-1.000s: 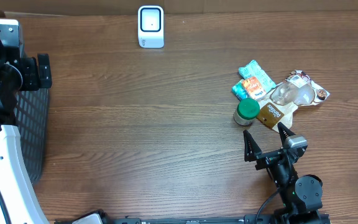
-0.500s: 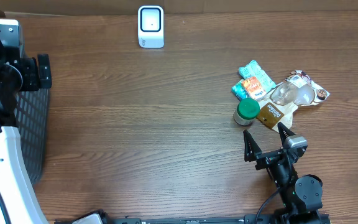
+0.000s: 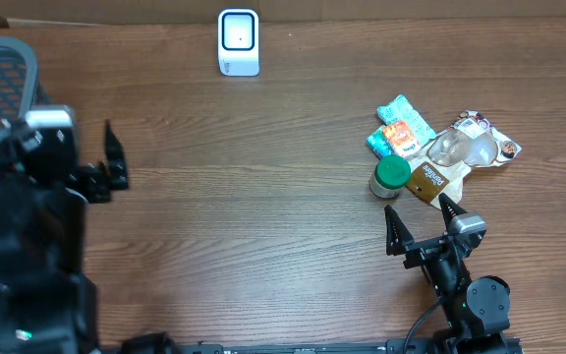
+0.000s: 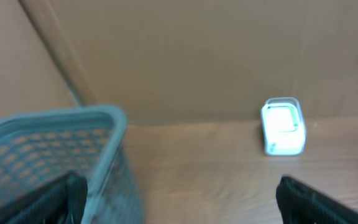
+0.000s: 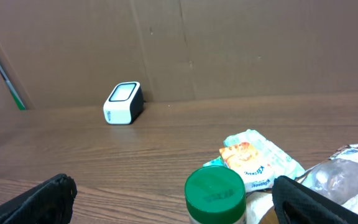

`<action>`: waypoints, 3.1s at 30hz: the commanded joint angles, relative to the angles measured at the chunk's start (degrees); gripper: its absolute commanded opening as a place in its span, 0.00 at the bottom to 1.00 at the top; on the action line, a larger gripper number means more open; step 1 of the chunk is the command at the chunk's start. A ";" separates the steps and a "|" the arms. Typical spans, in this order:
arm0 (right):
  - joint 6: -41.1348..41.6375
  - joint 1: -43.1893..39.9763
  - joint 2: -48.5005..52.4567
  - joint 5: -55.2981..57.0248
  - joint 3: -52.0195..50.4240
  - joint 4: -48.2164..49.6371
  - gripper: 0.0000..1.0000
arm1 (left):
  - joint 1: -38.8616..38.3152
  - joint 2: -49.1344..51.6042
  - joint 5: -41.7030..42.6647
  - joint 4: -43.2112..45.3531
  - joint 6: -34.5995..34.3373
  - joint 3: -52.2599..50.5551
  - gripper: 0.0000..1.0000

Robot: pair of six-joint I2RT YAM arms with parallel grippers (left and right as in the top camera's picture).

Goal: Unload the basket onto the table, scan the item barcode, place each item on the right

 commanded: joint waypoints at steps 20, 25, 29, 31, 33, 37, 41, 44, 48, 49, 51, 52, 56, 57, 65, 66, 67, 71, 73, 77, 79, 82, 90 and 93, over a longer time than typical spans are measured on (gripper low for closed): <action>-0.24 -0.15 -0.68 -0.09 -0.61 0.20 1.00 | -4.00 -42.82 -2.34 25.73 -7.82 -57.35 1.00; -0.24 -0.15 -0.68 -0.09 -0.61 0.20 1.00 | -4.33 -43.41 -1.62 21.77 -6.97 -58.42 0.99; -0.24 -0.15 -0.68 -0.09 -0.61 0.20 1.00 | -4.31 -43.41 -1.01 21.79 -6.93 -58.42 1.00; -0.24 -0.15 -0.68 -0.09 -0.61 0.20 1.00 | -4.31 -43.36 -1.01 21.77 -6.93 -58.42 0.99; -0.24 -0.15 -0.68 -0.09 -0.61 0.20 1.00 | -4.31 -43.34 -1.01 21.77 -6.93 -58.42 0.99; -0.24 -0.15 -0.68 -0.09 -0.61 0.20 1.00 | -4.31 -43.34 -1.01 21.77 -6.95 -58.42 0.99; -0.24 -0.15 -0.68 -0.09 -0.61 0.20 1.00 | -4.31 -43.34 -1.01 21.77 -6.93 -58.42 0.99; -0.24 -0.15 -0.68 -0.09 -0.61 0.20 1.00 | -4.31 -43.34 -1.01 21.77 -6.93 -58.42 0.99; -0.24 -0.15 -0.68 -0.09 -0.61 0.20 1.00 | -4.31 -43.34 -1.01 21.77 -6.93 -58.42 0.99; -0.24 -0.15 -0.68 -0.09 -0.61 0.20 1.00 | -4.31 -43.34 -1.01 21.77 -6.93 -58.42 1.00; -0.24 -0.15 -0.68 -0.09 -0.61 0.20 1.00 | -4.31 -43.34 -1.01 21.77 -6.93 -58.42 0.99; -0.24 -0.15 -0.68 -0.09 -0.61 0.20 1.00 | -4.31 -43.34 -1.01 21.77 -6.93 -58.42 1.00; -0.24 -0.15 -0.68 -0.09 -0.61 0.20 1.00 | -4.31 -43.34 -1.01 21.77 -6.93 -58.42 1.00; -0.24 -0.15 -0.68 -0.09 -0.61 0.20 1.00 | -4.31 -43.34 -1.01 21.77 -6.93 -58.42 0.99; -0.24 -0.15 -0.68 -0.09 -0.61 0.20 1.00 | -4.31 -43.34 -1.01 21.77 -6.95 -58.42 1.00; -0.24 -0.15 -0.68 -0.09 -0.61 0.20 1.00 | -4.31 -43.34 -1.01 21.77 -6.93 -58.42 0.99; -0.24 -0.15 -0.68 -0.09 -0.61 0.20 1.00 | -4.31 -43.34 -1.01 21.77 -6.93 -58.42 1.00; -0.24 -0.15 -0.68 -0.09 -0.61 0.20 1.00 | -4.31 -43.34 -1.01 21.77 -6.93 -58.42 0.99; -0.24 -0.15 -0.68 -0.09 -0.61 0.20 1.00 | -4.31 -43.34 -1.01 21.77 -6.93 -58.42 1.00; -0.24 -0.15 -0.68 -0.09 -0.61 0.20 1.00 | -4.31 -43.34 -1.01 21.77 -6.93 -58.42 1.00; -0.24 -0.15 -0.68 -0.09 -0.61 0.20 1.00 | -4.31 -43.34 -1.01 21.77 -6.93 -58.42 1.00; -0.24 -0.15 -0.68 -0.09 -0.61 0.20 1.00 | -4.31 -43.34 -1.01 21.77 -6.93 -58.42 1.00; -0.24 -0.15 -0.68 -0.09 -0.61 0.20 1.00 | -4.31 -43.34 -1.01 21.77 -6.93 -58.42 1.00; -0.24 -0.15 -0.68 -0.09 -0.61 0.20 1.00 | -4.31 -43.34 -1.01 21.77 -6.93 -58.42 0.99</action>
